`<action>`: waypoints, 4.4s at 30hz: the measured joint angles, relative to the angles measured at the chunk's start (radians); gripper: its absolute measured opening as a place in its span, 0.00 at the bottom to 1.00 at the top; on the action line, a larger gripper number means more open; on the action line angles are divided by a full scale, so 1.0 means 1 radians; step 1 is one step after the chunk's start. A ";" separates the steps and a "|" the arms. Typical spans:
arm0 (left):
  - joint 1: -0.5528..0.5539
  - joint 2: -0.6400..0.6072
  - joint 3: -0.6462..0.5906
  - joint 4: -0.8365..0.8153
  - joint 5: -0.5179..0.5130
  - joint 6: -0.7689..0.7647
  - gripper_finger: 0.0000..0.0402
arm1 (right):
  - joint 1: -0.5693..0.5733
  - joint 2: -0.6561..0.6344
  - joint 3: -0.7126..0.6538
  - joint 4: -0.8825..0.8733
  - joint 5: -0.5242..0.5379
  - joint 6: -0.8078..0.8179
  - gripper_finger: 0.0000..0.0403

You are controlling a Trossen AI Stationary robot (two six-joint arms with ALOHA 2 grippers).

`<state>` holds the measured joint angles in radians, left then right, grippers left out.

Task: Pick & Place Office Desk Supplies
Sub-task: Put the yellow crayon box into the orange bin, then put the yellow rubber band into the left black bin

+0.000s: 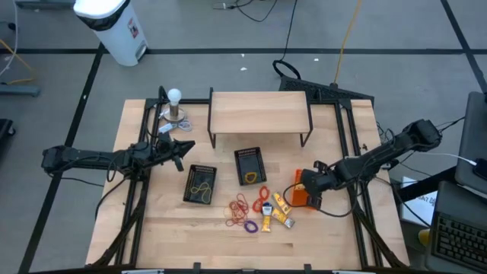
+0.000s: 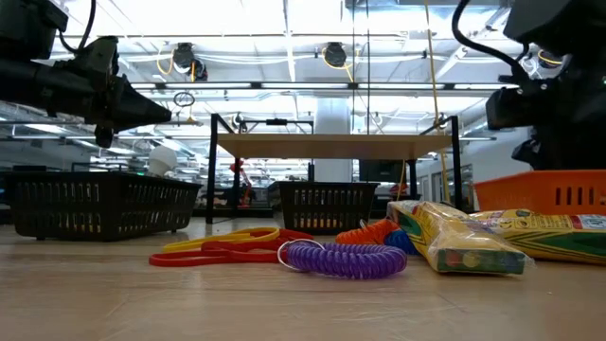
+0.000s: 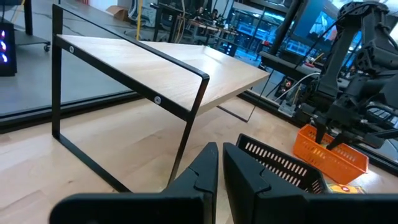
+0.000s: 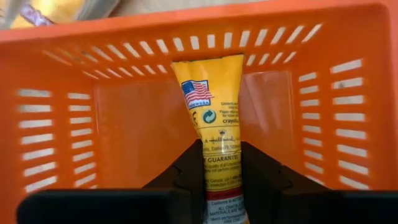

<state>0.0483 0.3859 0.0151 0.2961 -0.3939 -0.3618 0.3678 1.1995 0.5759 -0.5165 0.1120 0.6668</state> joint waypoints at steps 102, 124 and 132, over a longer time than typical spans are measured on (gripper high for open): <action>-0.334 1.237 1.067 -0.627 0.330 0.129 0.25 | -0.382 -0.930 -0.561 1.191 -0.297 -0.562 0.00; -0.390 1.450 1.069 -0.711 0.408 -0.019 0.39 | -0.381 -0.930 -0.562 1.155 -0.297 -0.551 0.00; -0.391 1.515 1.072 -0.690 0.366 -0.022 0.38 | -0.381 -0.926 -0.562 1.151 -0.297 -0.529 0.00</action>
<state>-0.3430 1.9007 1.0866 -0.3935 -0.0281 -0.3838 -0.0135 0.2733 0.0139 0.6343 -0.1853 0.1379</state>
